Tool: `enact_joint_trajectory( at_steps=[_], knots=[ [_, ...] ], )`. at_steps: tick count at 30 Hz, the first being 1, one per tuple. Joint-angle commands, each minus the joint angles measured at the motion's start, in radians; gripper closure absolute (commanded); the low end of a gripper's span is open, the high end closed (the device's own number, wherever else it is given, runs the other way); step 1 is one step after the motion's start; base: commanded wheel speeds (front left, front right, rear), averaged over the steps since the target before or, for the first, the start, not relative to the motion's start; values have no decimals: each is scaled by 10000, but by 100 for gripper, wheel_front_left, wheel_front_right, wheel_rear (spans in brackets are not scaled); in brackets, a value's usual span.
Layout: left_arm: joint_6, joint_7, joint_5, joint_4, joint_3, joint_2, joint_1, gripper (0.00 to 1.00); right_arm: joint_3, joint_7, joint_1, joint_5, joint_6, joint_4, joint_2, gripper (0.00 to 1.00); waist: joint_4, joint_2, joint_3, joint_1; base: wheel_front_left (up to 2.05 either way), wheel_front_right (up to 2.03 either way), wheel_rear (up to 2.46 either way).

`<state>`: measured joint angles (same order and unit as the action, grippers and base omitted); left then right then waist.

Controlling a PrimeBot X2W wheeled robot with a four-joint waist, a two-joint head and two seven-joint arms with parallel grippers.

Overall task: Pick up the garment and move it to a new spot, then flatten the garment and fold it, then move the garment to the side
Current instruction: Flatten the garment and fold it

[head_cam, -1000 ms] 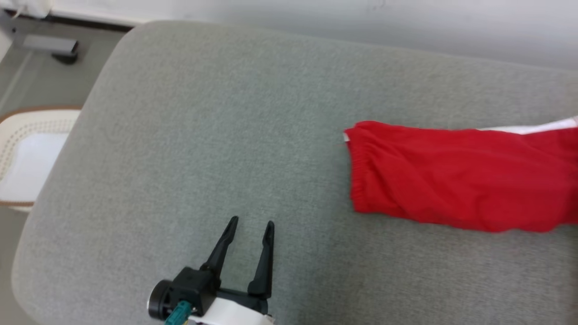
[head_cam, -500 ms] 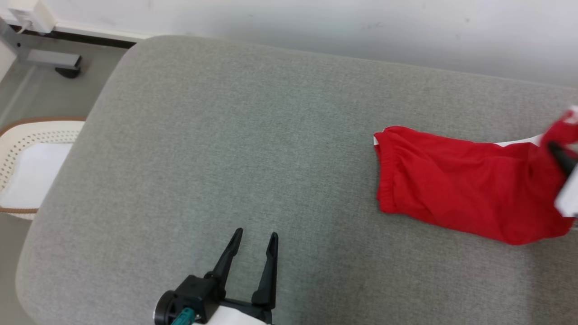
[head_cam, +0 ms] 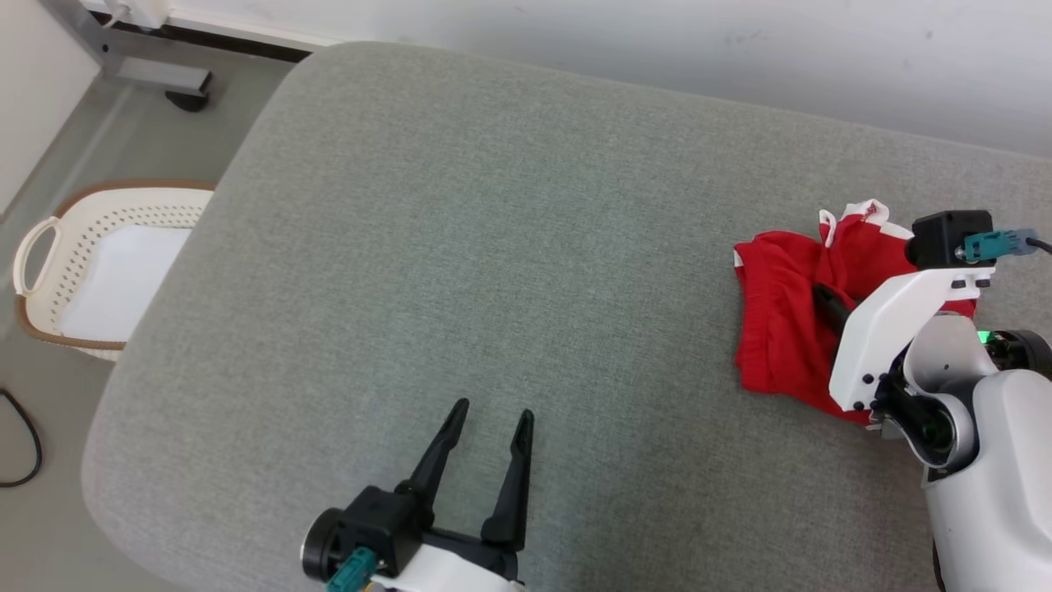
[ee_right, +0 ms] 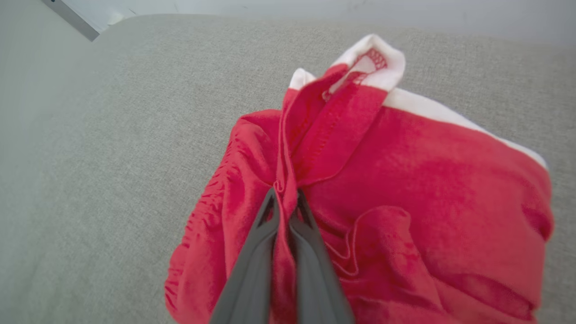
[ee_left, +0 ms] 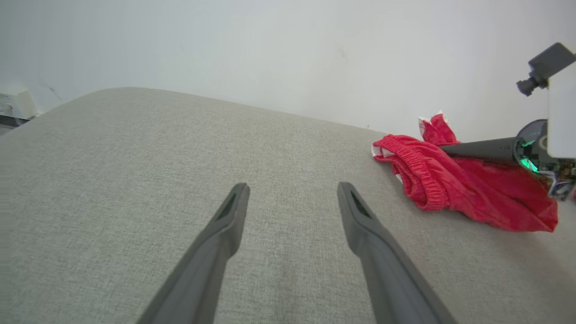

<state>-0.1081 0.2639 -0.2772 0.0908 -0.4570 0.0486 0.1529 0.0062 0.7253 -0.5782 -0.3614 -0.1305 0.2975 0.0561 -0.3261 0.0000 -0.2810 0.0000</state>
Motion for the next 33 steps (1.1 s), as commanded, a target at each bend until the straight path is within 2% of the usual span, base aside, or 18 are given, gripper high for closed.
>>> enact_joint_trajectory(
  at_steps=[1, 2, 3, 4, 5, 10, 16, 20, 25, 29, 33],
  knots=[
    [-55, 1, -68, -14, 15, 43, 42, 0, 61, -267, -196, 65, 2, 318, -40, 100, -64, 0, 42, 0, 0, 0, 0],
    [-69, 1, -78, -14, 13, 44, 21, 0, 80, -463, -277, -91, 2, 493, -48, 87, -75, 0, 63, 0, 0, 0, 0],
    [-68, 1, -87, 2, 18, 43, -16, 0, 149, -660, -340, -410, 2, 668, -50, 59, -78, 0, 89, 0, 0, 0, 0],
    [-78, 1, -83, 32, 31, 44, -62, 0, 268, -868, -388, -685, 2, 816, -54, 4, -62, 0, 121, 0, 0, 0, 0],
    [-84, 1, -83, 72, 42, 44, -116, 0, 419, -1074, -407, -994, 2, 943, -56, 0, -31, 0, 162, 0, 0, 0, 0],
    [-73, 1, 12, 220, 147, 44, -266, 0, 1474, -1841, -307, -2625, 2, 1113, -47, 0, 259, 0, 465, 0, 0, 0, 0],
    [-25, 1, 198, 354, 435, 44, -545, 0, 2389, -2773, 460, -3994, 2, 75, -43, 0, 751, 0, 1076, 0, 0, 0, 0],
    [21, 1, 338, 369, 654, 44, -840, 0, 2271, -3447, 1265, -3302, 2, -1103, 41, 0, 1017, 0, 1520, 0, 0, 0, 0],
    [96, 1, 567, 271, 983, 44, -1260, 0, 2024, -4681, 2576, -1915, 2, -2413, 1057, 0, 1269, 0, 2068, 0, 0, 0, 0],
    [137, 1, 674, 182, 1196, 44, -1620, 0, 1483, -5887, 3642, -1094, 2, -2467, 1895, 0, 1374, 0, 2512, 0, 0, 0, 0],
    [157, 1, 789, 115, 1360, 44, -1899, 0, 948, -6697, 4358, -829, 2, -2099, 2082, 0, 1400, 0, 2723, 0, 0, 0, 0]
  ],
)
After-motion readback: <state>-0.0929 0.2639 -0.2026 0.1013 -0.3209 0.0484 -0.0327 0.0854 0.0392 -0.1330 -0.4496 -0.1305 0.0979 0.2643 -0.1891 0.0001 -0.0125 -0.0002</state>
